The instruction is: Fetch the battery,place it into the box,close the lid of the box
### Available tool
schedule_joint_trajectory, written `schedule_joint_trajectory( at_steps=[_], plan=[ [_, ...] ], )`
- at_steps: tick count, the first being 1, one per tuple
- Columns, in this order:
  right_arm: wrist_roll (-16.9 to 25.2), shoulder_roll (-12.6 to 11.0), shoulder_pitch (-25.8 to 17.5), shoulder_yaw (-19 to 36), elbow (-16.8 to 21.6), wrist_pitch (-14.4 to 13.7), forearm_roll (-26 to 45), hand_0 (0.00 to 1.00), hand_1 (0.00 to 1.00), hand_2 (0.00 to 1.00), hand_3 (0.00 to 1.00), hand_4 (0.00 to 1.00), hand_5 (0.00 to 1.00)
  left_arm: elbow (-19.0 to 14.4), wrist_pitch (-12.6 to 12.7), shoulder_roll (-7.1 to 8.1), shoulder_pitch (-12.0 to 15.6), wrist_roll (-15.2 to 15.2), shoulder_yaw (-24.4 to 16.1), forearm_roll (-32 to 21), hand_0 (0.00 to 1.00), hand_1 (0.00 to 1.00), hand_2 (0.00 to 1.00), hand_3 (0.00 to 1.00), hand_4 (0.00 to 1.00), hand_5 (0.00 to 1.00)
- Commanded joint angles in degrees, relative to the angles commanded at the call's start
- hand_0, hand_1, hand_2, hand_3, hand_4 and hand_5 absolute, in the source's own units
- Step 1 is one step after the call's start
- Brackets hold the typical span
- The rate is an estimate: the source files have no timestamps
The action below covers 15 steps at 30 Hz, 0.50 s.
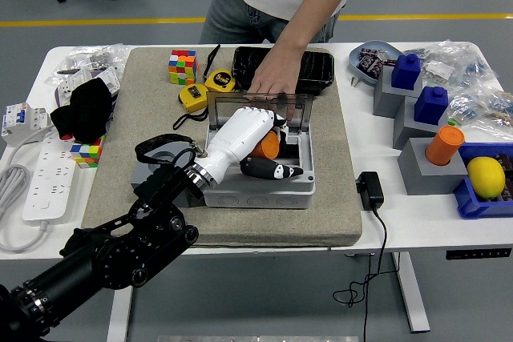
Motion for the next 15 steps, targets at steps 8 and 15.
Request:
schedule_joint_trajectory(
  at_steps=[8,15],
  plan=[
    [-0.06,-0.05,-0.15,0.02,0.0,-0.01,0.08,0.719,0.647,0.664,0.678,0.998,0.886,-0.07,-0.49,0.0,-0.01,0.31,-0.17,0.68,0.391,0.501,0.495,0.491,0.998,0.39],
    [0.0,-0.03,-0.16,-0.14,0.0,-0.01,0.27,0.72,0.647,0.664,0.678,0.998,0.885,-0.3,-0.66,0.0,-0.04,0.42,-0.34,0.95,0.397,0.506,0.498,0.495,0.998,0.393]
  ],
)
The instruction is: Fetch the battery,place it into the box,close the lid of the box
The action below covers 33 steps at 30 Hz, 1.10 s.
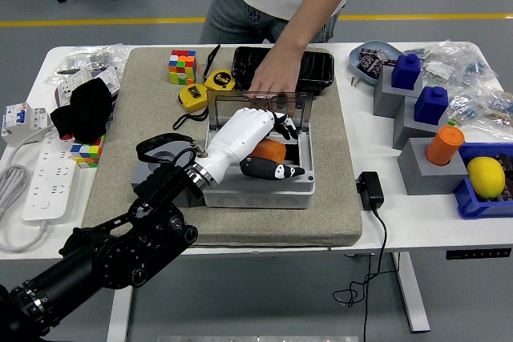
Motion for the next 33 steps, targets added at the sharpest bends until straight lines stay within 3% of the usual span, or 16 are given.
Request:
schedule_joint_trajectory(
  at_steps=[8,21,28,32,33],
  plan=[
    [0.04,0.03,0.06,0.07,0.0,-0.02,0.05,0.719,0.647,0.665,0.678,0.998,0.885,-2.2,0.16,0.0,0.23,0.15,0.39,0.08,0.404,0.507,0.499,0.496,0.998,0.402],
    [0.16,0.19,0.02,0.3,0.0,-0.04,0.19,0.72,0.647,0.664,0.677,0.998,0.884,-10.21,1.54,0.73,0.97,-0.36,0.92,-0.12,0.406,0.51,0.496,0.496,0.998,0.437],
    [0.1,0.18,0.12,0.54,0.0,-0.06,0.01,0.72,0.647,0.664,0.678,0.998,0.884,-14.41,3.38,1.16,-0.41,-0.69,-0.16,0.39,0.404,0.506,0.494,0.494,0.998,0.438],
    [0.11,0.19,0.18,0.64,0.0,-0.06,-0.07,0.719,0.647,0.664,0.678,0.998,0.884,-14.93,2.47,1.36,-1.73,0.6,-1.5,2.43,0.441,0.541,0.519,0.508,0.998,0.447],
    [0.13,0.2,0.2,0.62,0.0,-0.06,-0.1,0.719,0.647,0.664,0.678,0.998,0.884,-15.34,0.83,1.51,-2.07,2.26,-2.11,3.36,0.441,0.541,0.519,0.508,0.998,0.447]
  ],
)
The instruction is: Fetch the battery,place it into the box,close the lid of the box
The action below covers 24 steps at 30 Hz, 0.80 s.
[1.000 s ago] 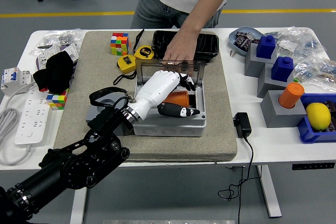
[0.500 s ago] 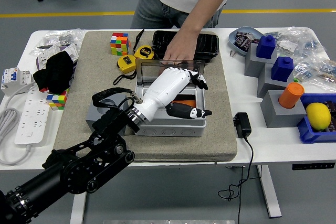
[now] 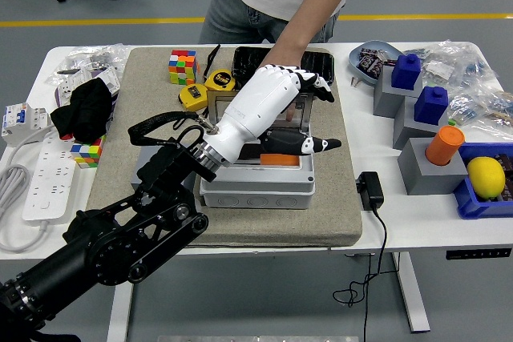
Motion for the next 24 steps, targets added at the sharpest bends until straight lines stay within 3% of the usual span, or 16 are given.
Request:
schedule_joint_trajectory(
  at_steps=[1,2,7,8,12,16,24],
  plan=[
    [0.01,0.0,0.02,-0.03,0.0,-0.01,-0.06,0.719,0.647,0.664,0.678,0.998,0.884,-0.56,-1.93,0.12,-0.16,1.97,-0.47,0.69,0.441,0.541,0.519,0.508,0.998,0.447],
    [0.01,-0.01,0.02,-0.04,0.0,-0.03,-0.13,0.719,0.647,0.664,0.676,0.998,0.886,-1.18,-3.79,0.2,-0.25,3.98,-0.9,1.39,0.906,0.998,0.923,0.824,0.998,0.684],
    [-0.1,-0.03,0.03,0.0,0.0,0.01,-0.27,0.719,0.647,0.664,0.676,0.998,0.886,-4.28,-10.75,0.12,-0.49,12.66,-3.16,5.68,0.906,0.998,0.923,0.824,0.998,0.684],
    [-0.1,-0.04,0.04,-0.01,0.0,0.02,-0.28,0.72,0.648,0.664,0.676,0.998,0.885,-4.65,-11.57,0.1,-0.53,13.96,-3.48,6.3,0.998,0.998,0.998,0.998,0.998,0.998],
    [-0.08,-0.08,0.13,-0.06,0.0,0.01,-0.25,0.72,0.648,0.664,0.676,0.998,0.885,-5.89,-15.36,0.05,-0.61,21.59,-5.16,8.89,0.998,0.998,0.998,0.998,0.998,0.998],
    [-0.16,-0.14,0.11,0.03,0.0,0.0,-0.35,0.72,0.648,0.664,0.678,0.998,0.885,-6.39,-19.14,0.21,-0.55,26.68,-5.8,11.02,0.998,0.998,0.998,0.998,0.998,0.998],
    [-0.11,-0.2,0.2,0.03,0.0,-0.01,-0.31,0.719,0.647,0.664,0.677,0.998,0.885,-6.49,-22.79,0.86,-1.2,30.01,-5.03,13.15,0.998,0.998,0.998,0.998,0.998,0.998]
  ],
)
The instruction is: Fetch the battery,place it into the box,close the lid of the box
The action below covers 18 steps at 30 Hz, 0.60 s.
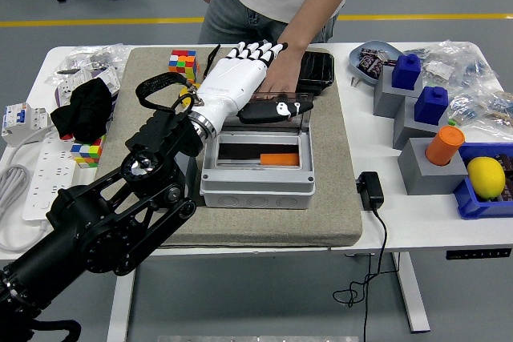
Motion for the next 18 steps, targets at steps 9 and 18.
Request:
schedule_joint_trajectory(
  at_steps=[9,18],
  plan=[
    [-0.09,-0.03,-0.04,0.13,0.0,0.0,-0.03,0.718,0.647,0.664,0.675,0.998,0.884,-3.04,-9.31,1.02,-0.76,5.31,1.5,0.36,0.998,0.998,0.842,0.777,0.998,0.998],
    [0.02,-0.02,-0.02,0.08,0.0,0.0,0.09,0.719,0.647,0.664,0.675,0.998,0.885,-3.94,-11.42,1.06,-0.69,6.34,2.17,0.21,0.998,0.925,0.745,0.725,0.998,0.998]
  ],
)
